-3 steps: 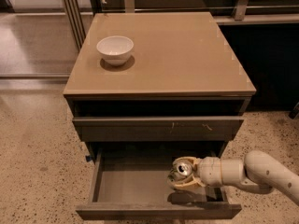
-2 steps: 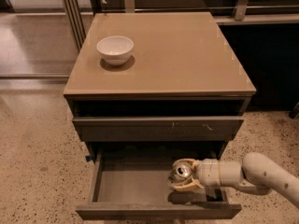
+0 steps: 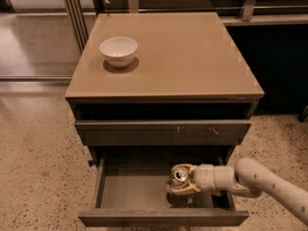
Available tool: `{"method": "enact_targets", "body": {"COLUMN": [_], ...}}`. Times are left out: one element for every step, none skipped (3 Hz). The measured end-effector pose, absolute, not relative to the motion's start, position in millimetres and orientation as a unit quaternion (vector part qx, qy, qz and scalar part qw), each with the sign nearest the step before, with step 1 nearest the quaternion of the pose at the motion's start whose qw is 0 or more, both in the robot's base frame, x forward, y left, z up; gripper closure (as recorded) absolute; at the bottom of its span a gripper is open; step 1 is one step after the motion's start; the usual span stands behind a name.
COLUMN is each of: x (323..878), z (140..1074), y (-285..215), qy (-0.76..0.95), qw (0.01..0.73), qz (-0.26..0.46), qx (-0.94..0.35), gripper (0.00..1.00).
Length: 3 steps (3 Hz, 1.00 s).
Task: Place 7up can into middle drawer
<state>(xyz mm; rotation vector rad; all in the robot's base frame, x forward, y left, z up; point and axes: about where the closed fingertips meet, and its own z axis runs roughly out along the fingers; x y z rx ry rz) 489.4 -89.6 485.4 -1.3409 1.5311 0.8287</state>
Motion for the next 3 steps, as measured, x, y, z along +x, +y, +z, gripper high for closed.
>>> {"method": "enact_targets", "body": {"x": [504, 517, 527], "z": [458, 440, 432], "y": [-80, -74, -69], "qy": [0.622, 0.623, 0.622], "qw": [0.451, 0.439, 0.421], "qz": [0.342, 0.338, 0.324], "qx": [-0.542, -0.553, -0.575], "gripper": [1.0, 1.0, 1.0]}}
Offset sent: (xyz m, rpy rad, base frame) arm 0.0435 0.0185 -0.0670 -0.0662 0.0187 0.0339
